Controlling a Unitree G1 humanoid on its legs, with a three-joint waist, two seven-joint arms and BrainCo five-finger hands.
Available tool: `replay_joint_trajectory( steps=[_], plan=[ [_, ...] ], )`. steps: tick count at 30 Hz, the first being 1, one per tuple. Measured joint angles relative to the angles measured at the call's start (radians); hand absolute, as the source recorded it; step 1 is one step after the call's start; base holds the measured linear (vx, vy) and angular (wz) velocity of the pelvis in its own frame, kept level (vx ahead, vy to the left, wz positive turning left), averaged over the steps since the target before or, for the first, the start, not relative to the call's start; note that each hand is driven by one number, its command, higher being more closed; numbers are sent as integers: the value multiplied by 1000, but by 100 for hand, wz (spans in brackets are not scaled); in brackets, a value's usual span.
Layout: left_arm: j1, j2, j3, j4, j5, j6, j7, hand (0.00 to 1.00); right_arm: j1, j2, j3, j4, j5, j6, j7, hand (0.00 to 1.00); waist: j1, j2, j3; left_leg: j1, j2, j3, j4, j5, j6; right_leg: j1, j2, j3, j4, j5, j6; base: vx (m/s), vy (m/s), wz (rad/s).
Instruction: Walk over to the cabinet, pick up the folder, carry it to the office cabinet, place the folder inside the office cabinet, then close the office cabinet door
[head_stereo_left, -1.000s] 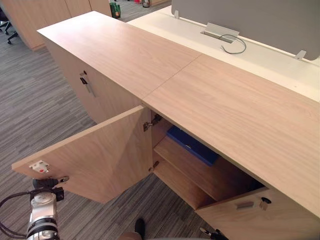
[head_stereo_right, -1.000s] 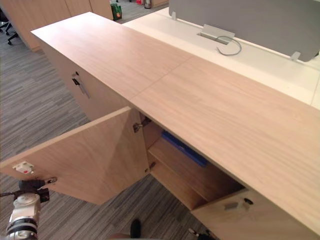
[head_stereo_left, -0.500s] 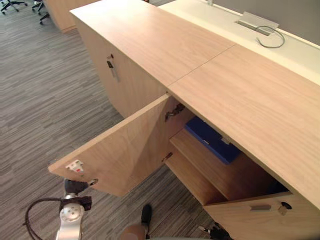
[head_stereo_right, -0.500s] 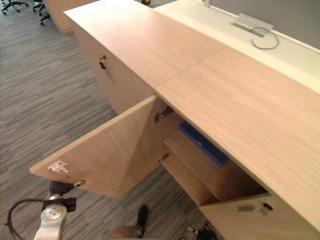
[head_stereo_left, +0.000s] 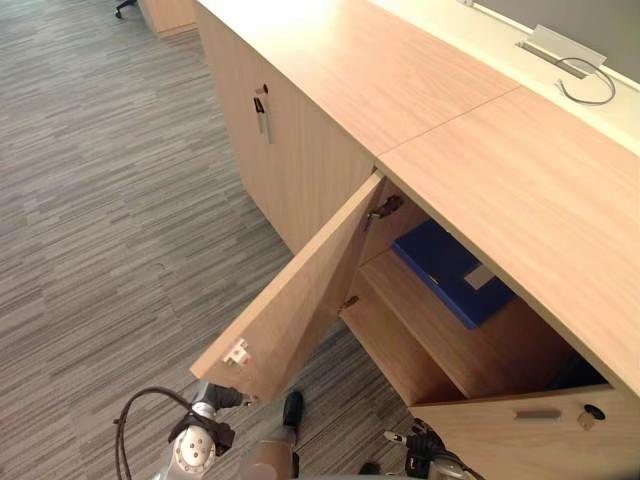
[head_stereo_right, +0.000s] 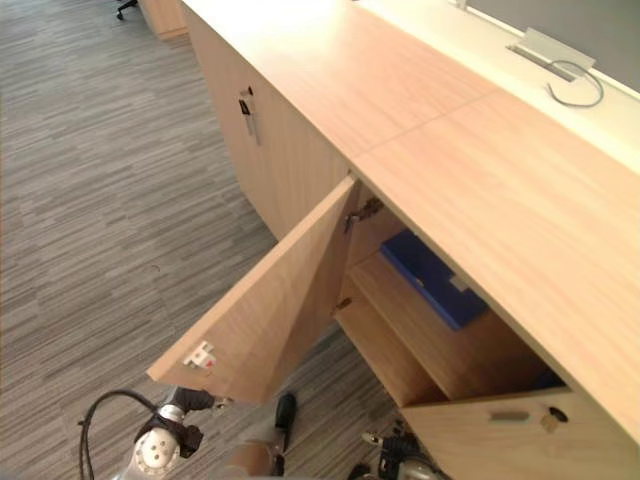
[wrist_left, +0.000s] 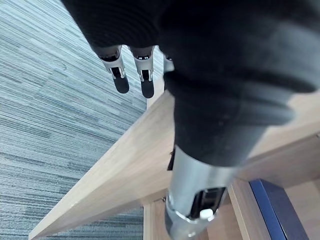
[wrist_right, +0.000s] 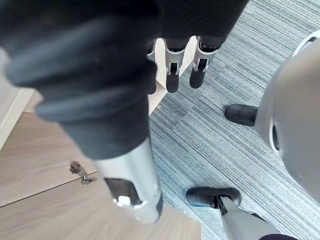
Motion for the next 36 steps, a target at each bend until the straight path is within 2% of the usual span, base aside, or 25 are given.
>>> replay_joint_trajectory(
  steps=[3,5,6,8,9,13,16,18,22,24,25,27,29,32,36],
  plan=[
    [5,42,-85,1,12,-32,-34,0,-2,3,9,1,-11,-1,-1,0,-1,1,0,-12,12,47,0,0,0,-47,1,65,18,7,9,-65,13,-47],
    [-1,63,-187,4,76,-66,-45,0,-3,3,9,2,-37,-1,-8,0,-17,1,-1,-12,15,85,0,-1,2,-73,-3,115,25,16,15,-72,25,-57],
    [-9,58,-203,9,86,-70,-44,0,-4,3,8,0,-37,-2,-10,0,-27,1,-1,-11,15,92,0,-2,3,-76,-5,120,24,19,15,-70,29,-41],
    [-95,62,-303,43,138,-111,-52,0,-11,4,6,-2,-37,-6,-20,0,-55,1,-1,0,14,116,0,-4,5,-77,-9,144,24,30,16,-44,21,-30],
    [-118,62,-328,48,150,-122,-55,0,-12,5,4,-2,-38,-8,-20,0,-59,1,-1,4,14,125,0,-5,7,-77,-11,149,24,33,16,-34,17,-41],
    [-248,42,-488,53,202,-213,-63,0,-13,7,-14,-6,-36,-15,-21,0,-90,0,-2,44,19,188,0,-18,21,-71,-12,205,20,51,16,-18,7,-44],
    [-325,14,-576,70,206,-243,-75,0,-11,14,-50,-14,-34,-15,-29,0,-113,-1,-2,68,23,214,0,-24,21,-62,-12,229,18,64,17,4,-2,-32],
    [-359,-1,-622,84,207,-249,-82,0,3,16,-50,-41,-34,-14,-34,0,-116,-2,-2,90,27,231,0,-31,19,-48,-14,243,17,68,20,26,-6,-23],
    [-395,-7,-632,103,207,-249,-83,0,18,19,-49,-64,-33,-13,-38,0,-122,-2,-4,115,31,252,1,-44,21,-32,-14,254,13,67,22,23,-4,-18],
    [-404,-7,-633,115,204,-249,-83,0,19,31,-56,-84,-33,-10,-40,0,-122,-2,-4,118,39,279,6,-43,24,-40,-42,182,23,49,10,25,13,-35],
    [-403,-9,-626,135,201,-249,-77,0,10,41,-79,-84,-33,-9,-40,0,-119,-3,-5,127,41,309,6,-47,20,-39,-89,59,38,61,-10,26,21,-51],
    [-404,-9,-616,145,201,-242,-77,0,8,43,-89,-83,-33,-8,-40,0,-127,-1,-12,137,45,328,6,-58,7,-38,-102,14,42,74,-27,49,-1,-43],
    [-413,-18,-616,184,200,-238,-79,0,26,43,-126,-65,-33,-1,-41,0,-140,-6,-51,137,45,342,5,-71,-7,-30,-87,18,0,108,11,85,-35,-27],
    [-415,-29,-596,220,200,-237,-79,0,31,29,-164,-18,-33,4,-45,0,-152,-11,-77,140,54,364,6,-77,-14,-12,-65,46,-86,154,18,73,-41,-37],
    [-431,-29,-576,261,200,-232,-79,0,44,22,-202,0,-34,9,-49,0,-168,-18,-80,182,54,373,6,-88,-27,14,-60,97,-126,180,17,36,-29,-48]
  ],
)
